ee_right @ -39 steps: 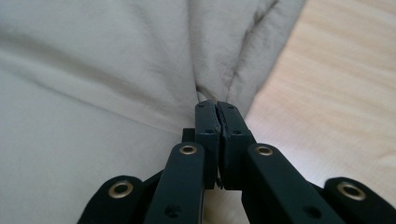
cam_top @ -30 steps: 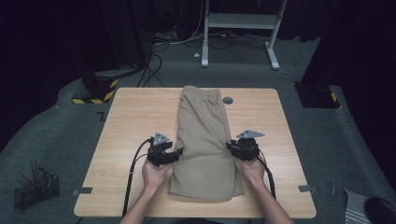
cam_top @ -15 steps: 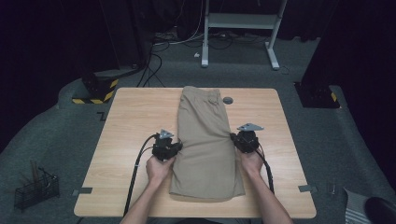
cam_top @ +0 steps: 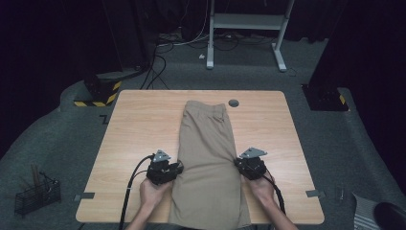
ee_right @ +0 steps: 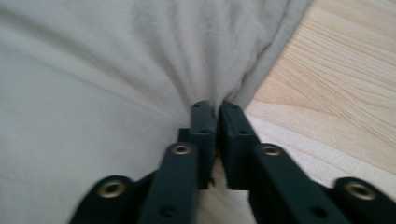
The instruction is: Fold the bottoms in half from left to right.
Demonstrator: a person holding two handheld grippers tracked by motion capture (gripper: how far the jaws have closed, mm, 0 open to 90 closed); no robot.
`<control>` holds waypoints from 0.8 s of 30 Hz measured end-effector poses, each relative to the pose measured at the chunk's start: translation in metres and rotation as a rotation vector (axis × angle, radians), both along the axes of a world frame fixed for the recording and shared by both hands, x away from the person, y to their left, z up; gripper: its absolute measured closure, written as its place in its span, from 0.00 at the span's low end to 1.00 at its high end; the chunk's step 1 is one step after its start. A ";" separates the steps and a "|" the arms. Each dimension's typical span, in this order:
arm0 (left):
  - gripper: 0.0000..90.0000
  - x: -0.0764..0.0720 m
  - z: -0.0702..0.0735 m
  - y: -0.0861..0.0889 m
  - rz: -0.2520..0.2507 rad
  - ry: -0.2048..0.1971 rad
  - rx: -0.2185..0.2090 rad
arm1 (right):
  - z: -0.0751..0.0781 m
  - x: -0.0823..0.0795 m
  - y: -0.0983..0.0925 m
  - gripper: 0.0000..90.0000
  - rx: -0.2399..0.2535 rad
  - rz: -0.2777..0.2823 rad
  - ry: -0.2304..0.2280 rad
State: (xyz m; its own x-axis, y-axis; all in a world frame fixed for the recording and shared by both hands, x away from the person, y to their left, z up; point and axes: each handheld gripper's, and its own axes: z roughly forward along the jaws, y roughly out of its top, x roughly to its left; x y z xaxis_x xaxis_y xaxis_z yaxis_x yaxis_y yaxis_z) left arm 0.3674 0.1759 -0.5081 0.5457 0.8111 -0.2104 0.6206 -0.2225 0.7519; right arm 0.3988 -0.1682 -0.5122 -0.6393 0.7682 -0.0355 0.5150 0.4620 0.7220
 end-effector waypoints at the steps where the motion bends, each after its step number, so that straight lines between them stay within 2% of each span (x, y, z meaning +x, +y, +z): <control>1: 0.62 0.003 0.004 0.000 0.017 -0.019 -0.014 | 0.003 0.003 -0.001 0.84 0.037 0.000 0.004; 3: 0.54 0.014 0.009 -0.001 0.042 -0.037 -0.037 | 0.011 0.010 -0.001 0.77 0.112 -0.021 -0.001; 5: 0.51 0.027 0.010 -0.006 0.062 -0.042 -0.046 | 0.018 0.022 0.001 0.72 0.148 -0.058 -0.023; 6: 0.51 0.035 0.009 -0.008 0.066 -0.039 -0.038 | 0.019 0.030 0.002 0.70 0.162 -0.076 -0.025; 8: 0.56 0.047 0.003 -0.014 0.071 -0.018 0.000 | 0.019 0.046 0.007 0.69 0.175 -0.109 0.000; 10: 0.66 0.054 -0.003 -0.021 0.060 0.001 0.037 | 0.014 0.058 0.013 0.71 0.146 -0.124 0.027; 12: 0.75 0.055 -0.007 -0.024 0.048 0.003 0.064 | 0.006 0.064 0.021 0.80 0.087 -0.103 0.052; 14: 0.84 0.054 -0.009 -0.024 0.040 0.000 0.075 | -0.001 0.064 0.028 0.92 0.019 -0.079 0.056; 15: 0.89 0.053 -0.009 -0.023 0.037 -0.002 0.083 | -0.002 0.063 0.028 0.99 -0.001 -0.079 0.034; 17: 0.94 0.049 -0.009 -0.021 0.026 0.000 0.090 | 0.000 0.064 0.024 1.00 -0.008 -0.081 0.036; 18: 0.95 0.046 -0.008 -0.019 0.016 -0.001 0.099 | 0.002 0.063 0.021 1.00 -0.033 -0.089 0.010; 19: 0.95 0.043 -0.008 -0.016 0.007 -0.001 0.095 | 0.005 0.062 0.017 1.00 -0.034 -0.096 0.000; 20: 0.96 0.040 -0.009 -0.015 0.002 0.006 0.081 | 0.007 0.061 0.011 1.00 -0.015 -0.097 0.002; 22: 0.95 0.037 -0.009 -0.014 -0.002 0.005 0.087 | 0.012 0.058 0.007 1.00 -0.005 -0.094 -0.005; 23: 0.92 0.038 -0.008 -0.014 0.003 0.007 0.090 | 0.012 0.057 0.008 0.99 -0.020 -0.085 0.005; 24: 0.86 0.039 -0.008 -0.015 0.017 0.006 0.085 | 0.012 0.057 0.010 0.93 -0.038 -0.077 -0.001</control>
State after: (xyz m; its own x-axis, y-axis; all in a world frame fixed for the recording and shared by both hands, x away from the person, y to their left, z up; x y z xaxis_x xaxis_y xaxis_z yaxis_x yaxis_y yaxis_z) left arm 0.4066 0.1614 -0.5161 0.5305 0.8354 -0.1437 0.6293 -0.2746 0.7270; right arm 0.4555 -0.1586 -0.5003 -0.5784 0.8130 -0.0662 0.5495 0.4483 0.7050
